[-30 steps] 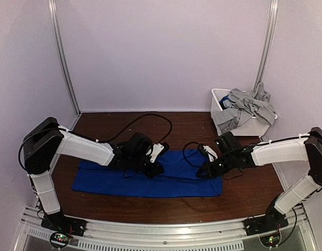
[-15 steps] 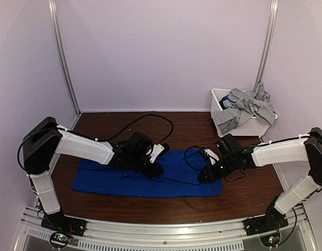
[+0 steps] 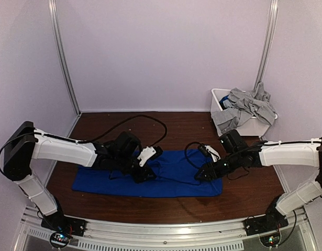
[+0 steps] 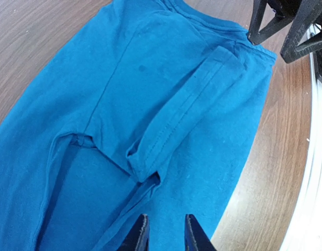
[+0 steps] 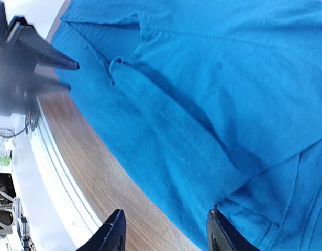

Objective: Fold and stack the mixed laundry pile
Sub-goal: Adjust the rectangle-folded T-shirt at the center of the board.

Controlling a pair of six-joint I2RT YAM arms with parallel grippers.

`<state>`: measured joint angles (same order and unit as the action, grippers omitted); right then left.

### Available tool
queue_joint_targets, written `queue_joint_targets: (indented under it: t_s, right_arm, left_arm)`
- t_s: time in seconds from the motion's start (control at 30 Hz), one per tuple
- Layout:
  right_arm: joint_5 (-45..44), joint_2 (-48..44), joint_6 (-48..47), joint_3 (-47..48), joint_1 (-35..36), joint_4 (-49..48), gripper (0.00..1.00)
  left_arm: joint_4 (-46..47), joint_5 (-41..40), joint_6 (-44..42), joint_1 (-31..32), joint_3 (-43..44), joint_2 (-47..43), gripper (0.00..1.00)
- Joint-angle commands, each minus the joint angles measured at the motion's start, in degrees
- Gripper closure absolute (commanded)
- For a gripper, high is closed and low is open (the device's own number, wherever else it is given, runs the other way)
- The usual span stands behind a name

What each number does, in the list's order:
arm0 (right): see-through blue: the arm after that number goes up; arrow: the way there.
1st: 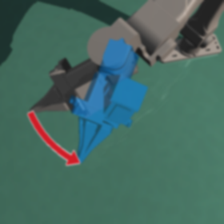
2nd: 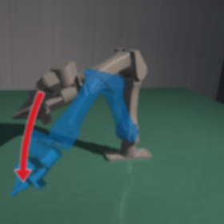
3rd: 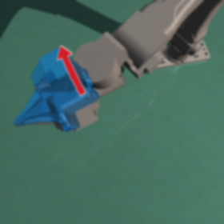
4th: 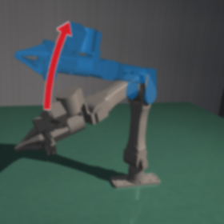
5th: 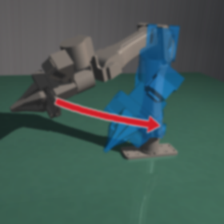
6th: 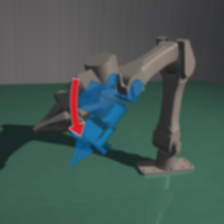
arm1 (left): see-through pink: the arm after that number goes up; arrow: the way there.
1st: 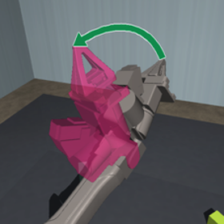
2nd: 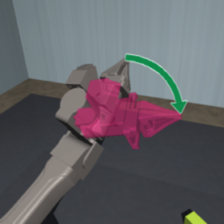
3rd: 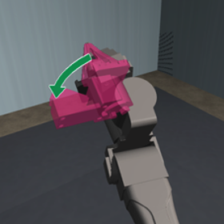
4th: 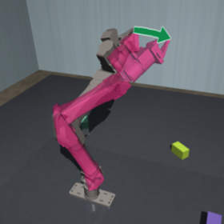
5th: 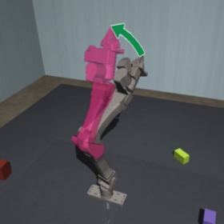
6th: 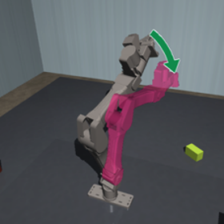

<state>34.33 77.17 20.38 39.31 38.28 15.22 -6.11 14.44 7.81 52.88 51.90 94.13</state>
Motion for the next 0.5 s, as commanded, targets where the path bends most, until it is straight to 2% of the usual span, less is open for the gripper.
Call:
queue_joint_targets:
  t_s: [0.0,0.13,0.3,0.47]
  right_arm:
    - [-3.38,5.85,0.86,5.7,-1.29,-1.41,0.49]
    - [-5.02,11.69,1.06,9.59,-2.01,-1.49,0.54]
    - [-8.69,15.05,0.77,11.63,-3.08,-0.89,0.62]
    - [-4.4,18.32,0.23,11.48,-3.41,-1.15,0.69]
  left_arm:
    - [4.57,-3.3,1.77,-0.2,1.82,0.25,0.7]
    - [3.0,-4.09,4.74,-0.16,9.62,8.41,0.7]
    - [4.27,-6.65,8.1,-0.15,14.36,14.72,0.71]
    - [4.71,-3.37,8.88,-0.15,16.98,18.33,0.72]
